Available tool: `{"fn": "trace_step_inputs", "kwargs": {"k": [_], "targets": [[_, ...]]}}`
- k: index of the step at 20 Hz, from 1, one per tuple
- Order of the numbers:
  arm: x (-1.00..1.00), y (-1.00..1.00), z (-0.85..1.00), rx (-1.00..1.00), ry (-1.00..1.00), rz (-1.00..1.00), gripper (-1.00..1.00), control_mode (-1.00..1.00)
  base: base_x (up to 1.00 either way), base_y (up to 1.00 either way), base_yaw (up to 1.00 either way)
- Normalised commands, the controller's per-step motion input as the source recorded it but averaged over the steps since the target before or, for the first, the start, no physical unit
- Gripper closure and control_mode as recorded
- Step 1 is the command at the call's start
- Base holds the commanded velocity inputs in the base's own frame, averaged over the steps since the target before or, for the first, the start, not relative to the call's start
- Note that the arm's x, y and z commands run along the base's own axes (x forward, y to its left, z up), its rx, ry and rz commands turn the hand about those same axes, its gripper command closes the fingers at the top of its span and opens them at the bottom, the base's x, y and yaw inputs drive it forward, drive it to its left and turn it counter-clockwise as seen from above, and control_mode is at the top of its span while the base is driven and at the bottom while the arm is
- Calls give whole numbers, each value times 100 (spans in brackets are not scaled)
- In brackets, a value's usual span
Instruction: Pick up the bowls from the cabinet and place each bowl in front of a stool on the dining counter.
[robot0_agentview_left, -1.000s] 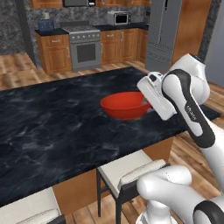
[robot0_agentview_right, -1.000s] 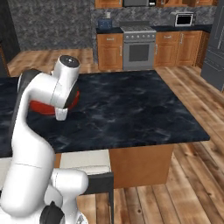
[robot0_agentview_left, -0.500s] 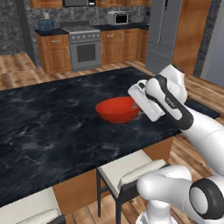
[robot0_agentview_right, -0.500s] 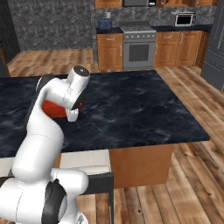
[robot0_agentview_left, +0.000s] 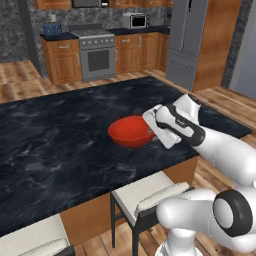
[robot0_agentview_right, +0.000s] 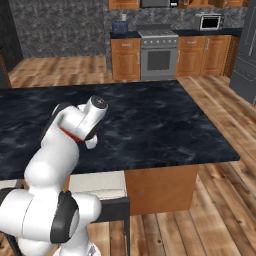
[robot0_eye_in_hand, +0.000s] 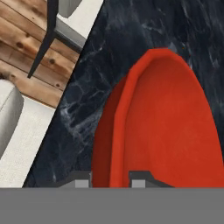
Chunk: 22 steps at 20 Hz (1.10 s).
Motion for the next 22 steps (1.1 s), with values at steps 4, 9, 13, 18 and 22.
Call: {"fn": "trace_step_inputs", "kwargs": {"k": [4, 9, 13, 18, 22], "targets": [[19, 0, -68, -4, -4, 0, 100, -100, 0, 0, 0], [17, 0, -60, -2, 0, 0, 100, -100, 0, 0, 0], [12, 0, -53, -1, 0, 0, 100, -100, 0, 0, 0], [19, 0, -45, 0, 0, 2, 100, -100, 0, 0, 0], [20, 0, -16, 0, 0, 2, 100, -100, 0, 0, 0]]}}
